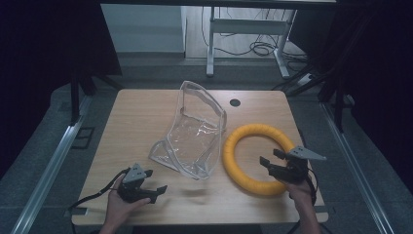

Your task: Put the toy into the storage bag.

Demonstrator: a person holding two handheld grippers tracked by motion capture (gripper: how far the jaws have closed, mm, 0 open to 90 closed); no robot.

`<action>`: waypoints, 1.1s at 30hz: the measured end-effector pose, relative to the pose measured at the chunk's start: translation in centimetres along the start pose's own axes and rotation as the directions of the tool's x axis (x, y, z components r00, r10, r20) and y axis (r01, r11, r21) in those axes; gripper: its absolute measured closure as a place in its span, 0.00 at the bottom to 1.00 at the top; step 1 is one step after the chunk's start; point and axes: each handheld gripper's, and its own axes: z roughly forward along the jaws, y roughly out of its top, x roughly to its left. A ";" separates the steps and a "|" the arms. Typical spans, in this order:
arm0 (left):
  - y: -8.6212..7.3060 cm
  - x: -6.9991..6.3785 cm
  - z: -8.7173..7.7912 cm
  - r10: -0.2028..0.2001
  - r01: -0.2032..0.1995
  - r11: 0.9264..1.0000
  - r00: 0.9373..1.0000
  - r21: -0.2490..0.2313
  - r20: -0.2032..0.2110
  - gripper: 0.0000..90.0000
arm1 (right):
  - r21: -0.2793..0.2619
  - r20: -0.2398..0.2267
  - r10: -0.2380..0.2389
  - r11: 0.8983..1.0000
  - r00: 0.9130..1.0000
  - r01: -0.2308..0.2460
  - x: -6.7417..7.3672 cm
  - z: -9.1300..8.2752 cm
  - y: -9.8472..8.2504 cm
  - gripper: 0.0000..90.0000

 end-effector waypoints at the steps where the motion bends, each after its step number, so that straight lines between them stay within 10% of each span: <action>1: 0.0 0.0 -0.1 0.001 -0.001 1.000 1.000 -0.003 0.000 0.20 | 0.002 0.000 0.009 1.000 1.000 -0.009 -0.3 -0.1 -0.1 0.34; 20: 0.0 0.0 -0.1 0.012 -0.012 1.000 1.000 -0.014 -0.005 0.20 | 0.017 0.014 0.079 0.997 0.997 -0.080 -2.2 -1.6 -1.2 0.36; 33: 0.1 0.3 -0.4 -0.010 0.010 1.000 1.000 -0.009 -0.002 0.20 | 0.056 -0.002 0.037 0.998 0.999 -0.036 -1.5 -0.9 -0.5 0.33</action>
